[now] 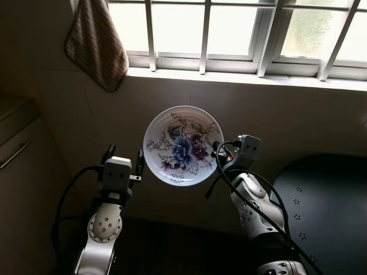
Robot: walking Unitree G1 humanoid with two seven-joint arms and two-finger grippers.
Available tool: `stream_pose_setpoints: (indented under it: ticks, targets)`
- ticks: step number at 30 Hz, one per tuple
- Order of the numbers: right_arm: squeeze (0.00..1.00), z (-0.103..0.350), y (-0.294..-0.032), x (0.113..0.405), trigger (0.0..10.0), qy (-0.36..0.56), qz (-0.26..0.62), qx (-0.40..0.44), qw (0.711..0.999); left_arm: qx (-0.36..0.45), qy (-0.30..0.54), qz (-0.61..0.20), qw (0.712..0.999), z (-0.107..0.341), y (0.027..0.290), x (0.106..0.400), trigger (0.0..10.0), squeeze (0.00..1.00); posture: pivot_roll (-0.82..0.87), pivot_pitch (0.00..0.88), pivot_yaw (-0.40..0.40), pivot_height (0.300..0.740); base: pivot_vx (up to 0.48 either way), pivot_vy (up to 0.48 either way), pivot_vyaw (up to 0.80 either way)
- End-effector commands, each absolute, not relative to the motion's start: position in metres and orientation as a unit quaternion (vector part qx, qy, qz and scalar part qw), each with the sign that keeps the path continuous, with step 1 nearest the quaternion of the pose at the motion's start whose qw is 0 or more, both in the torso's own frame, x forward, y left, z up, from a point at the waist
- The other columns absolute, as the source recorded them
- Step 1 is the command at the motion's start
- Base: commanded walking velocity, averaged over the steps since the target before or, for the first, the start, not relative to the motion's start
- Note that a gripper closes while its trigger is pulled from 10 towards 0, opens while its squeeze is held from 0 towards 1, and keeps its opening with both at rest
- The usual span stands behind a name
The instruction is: Kitchen organization
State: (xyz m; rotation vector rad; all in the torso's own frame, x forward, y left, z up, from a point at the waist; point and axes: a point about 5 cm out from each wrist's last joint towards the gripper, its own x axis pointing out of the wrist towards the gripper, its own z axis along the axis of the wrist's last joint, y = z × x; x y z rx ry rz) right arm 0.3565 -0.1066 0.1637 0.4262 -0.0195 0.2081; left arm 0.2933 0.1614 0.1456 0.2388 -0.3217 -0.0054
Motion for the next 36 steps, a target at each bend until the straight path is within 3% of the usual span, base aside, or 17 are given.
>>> stream_pose_setpoints:
  ticks: [1, 16, 30, 33, 34, 35, 36]
  targets:
    - [0.0, 0.182, -0.106, 0.358, 0.0, -0.052, 0.112, 0.206, 0.971, 0.123, -0.168, 0.0, 0.978, 0.15, 0.165, 0.293, 10.0, 0.0, 0.03, 0.0, -0.035, 0.736, 0.0, 0.0, 0.8]
    - [0.0, 0.195, -0.107, 0.36, 0.0, -0.089, 0.105, 0.181, 0.974, 0.115, -0.17, -0.002, 0.979, 0.152, 0.164, 0.293, 10.0, 0.0, 0.03, 0.0, -0.034, 0.736, 0.0, 0.399, 0.8]
    - [0.0, 0.231, -0.102, 0.364, 0.0, -0.185, 0.095, 0.079, 0.975, 0.116, -0.195, 0.001, 0.974, 0.16, 0.164, 0.292, 10.0, 0.0, 0.04, 0.0, -0.036, 0.736, 0.0, 0.0, 0.8]
    - [0.0, 0.242, -0.1, 0.364, 0.0, -0.209, 0.087, 0.059, 0.972, 0.115, -0.201, 0.003, 0.973, 0.162, 0.165, 0.292, 10.0, 0.0, 0.04, 0.0, -0.036, 0.736, 0.0, 0.0, 0.0]
    - [0.0, 0.245, -0.099, 0.365, 0.8, -0.215, 0.086, 0.054, 0.971, 0.114, -0.203, 0.004, 0.972, 0.163, 0.165, 0.292, 10.0, 0.0, 0.04, 0.0, -0.036, 0.736, 0.289, 0.0, 0.0]
    - [0.0, 0.247, -0.098, 0.365, 6.2, -0.221, 0.086, 0.048, 0.97, 0.114, -0.204, 0.004, 0.972, 0.163, 0.164, 0.292, 10.0, 0.0, 0.04, 0.0, -0.036, 0.736, 0.319, 0.0, 0.0]
    - [0.0, 0.249, -0.097, 0.366, 8.7, -0.225, 0.086, 0.042, 0.97, 0.114, -0.205, 0.004, 0.972, 0.163, 0.164, 0.293, 10.0, 0.0, 0.04, 0.0, -0.037, 0.736, 0.322, 0.0, 0.0]
